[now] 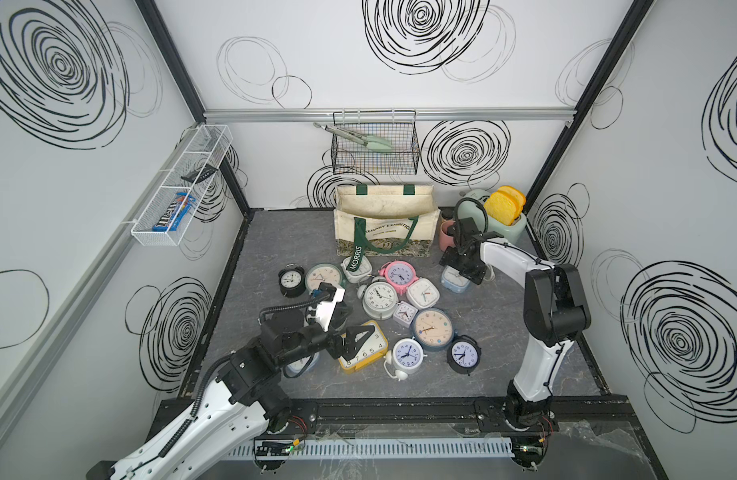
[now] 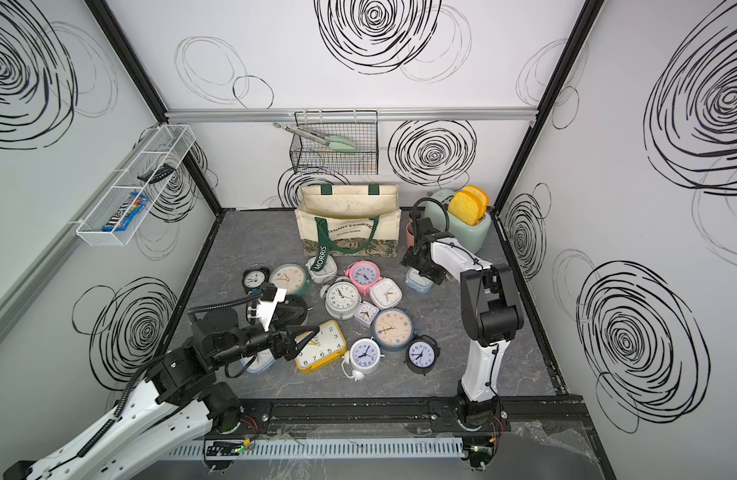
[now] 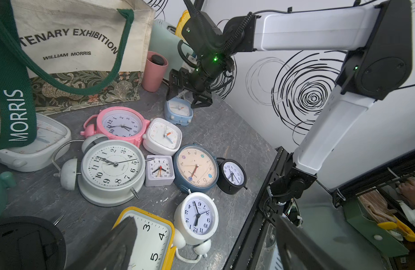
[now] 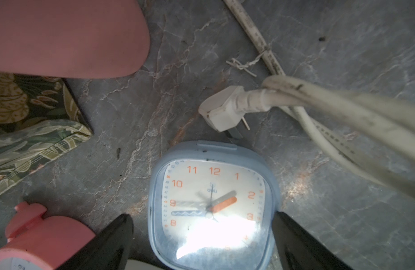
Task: Put the alarm clock into the canvas bag
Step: Adjust the alarm at the center of the board.
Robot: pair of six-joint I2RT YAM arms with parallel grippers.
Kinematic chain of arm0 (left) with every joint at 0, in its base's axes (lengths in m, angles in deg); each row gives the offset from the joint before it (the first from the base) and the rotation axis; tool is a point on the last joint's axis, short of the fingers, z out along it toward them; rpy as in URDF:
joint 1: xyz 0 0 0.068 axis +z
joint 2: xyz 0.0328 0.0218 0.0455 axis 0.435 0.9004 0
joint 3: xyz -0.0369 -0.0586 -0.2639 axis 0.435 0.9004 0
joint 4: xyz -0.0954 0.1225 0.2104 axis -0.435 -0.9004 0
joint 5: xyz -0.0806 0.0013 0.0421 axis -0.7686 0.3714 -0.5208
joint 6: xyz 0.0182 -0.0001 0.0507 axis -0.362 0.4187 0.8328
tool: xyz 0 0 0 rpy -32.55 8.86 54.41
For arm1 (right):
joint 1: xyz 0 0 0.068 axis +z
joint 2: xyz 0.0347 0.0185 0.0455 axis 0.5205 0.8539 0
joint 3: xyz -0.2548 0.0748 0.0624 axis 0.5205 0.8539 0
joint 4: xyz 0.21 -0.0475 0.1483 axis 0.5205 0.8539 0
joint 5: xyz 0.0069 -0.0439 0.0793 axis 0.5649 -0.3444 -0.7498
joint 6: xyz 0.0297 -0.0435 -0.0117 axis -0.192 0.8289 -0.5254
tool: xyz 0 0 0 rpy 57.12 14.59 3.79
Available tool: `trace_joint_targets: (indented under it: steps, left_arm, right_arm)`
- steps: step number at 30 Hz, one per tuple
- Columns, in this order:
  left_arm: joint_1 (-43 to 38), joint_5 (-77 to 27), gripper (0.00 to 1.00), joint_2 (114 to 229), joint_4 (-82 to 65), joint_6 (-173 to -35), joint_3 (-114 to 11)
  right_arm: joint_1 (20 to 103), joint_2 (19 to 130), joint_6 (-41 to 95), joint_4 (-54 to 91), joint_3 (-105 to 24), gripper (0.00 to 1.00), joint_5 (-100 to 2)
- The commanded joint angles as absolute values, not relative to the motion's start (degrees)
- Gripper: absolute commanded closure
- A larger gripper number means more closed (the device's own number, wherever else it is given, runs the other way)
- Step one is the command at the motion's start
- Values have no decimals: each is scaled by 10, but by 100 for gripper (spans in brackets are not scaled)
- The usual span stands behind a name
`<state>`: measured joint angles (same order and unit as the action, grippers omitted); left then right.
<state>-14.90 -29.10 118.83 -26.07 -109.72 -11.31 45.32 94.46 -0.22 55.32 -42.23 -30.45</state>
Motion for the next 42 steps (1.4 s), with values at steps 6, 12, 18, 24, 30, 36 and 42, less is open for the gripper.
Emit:
trace_joint_targets:
  steps: [6,12,18,24,30,36,42]
  left_arm:
    - [-136,-292,4,1178,-248,-1094,-111]
    - [-121,-301,4,1178,-247,-1093,-110]
    - [-120,-299,4,1179,-246,-1092,-109]
    - [-121,-299,4,1180,-247,-1092,-109]
    - [-121,-298,4,1180,-248,-1091,-109]
    - [-120,-296,4,1180,-248,-1091,-109]
    - [-121,-295,4,1182,-248,-1091,-109]
  right_arm:
    - [454,958,-20,613,-428,3,-265]
    - [462,942,-21,599,-417,3,-259]
    - [469,897,-13,563,-383,3,-247]
    - [467,863,16,539,-361,3,-244]
    - [449,875,96,514,-348,3,-289]
    - [442,890,32,553,-349,3,-279]
    - [438,889,4,522,-334,3,-331]
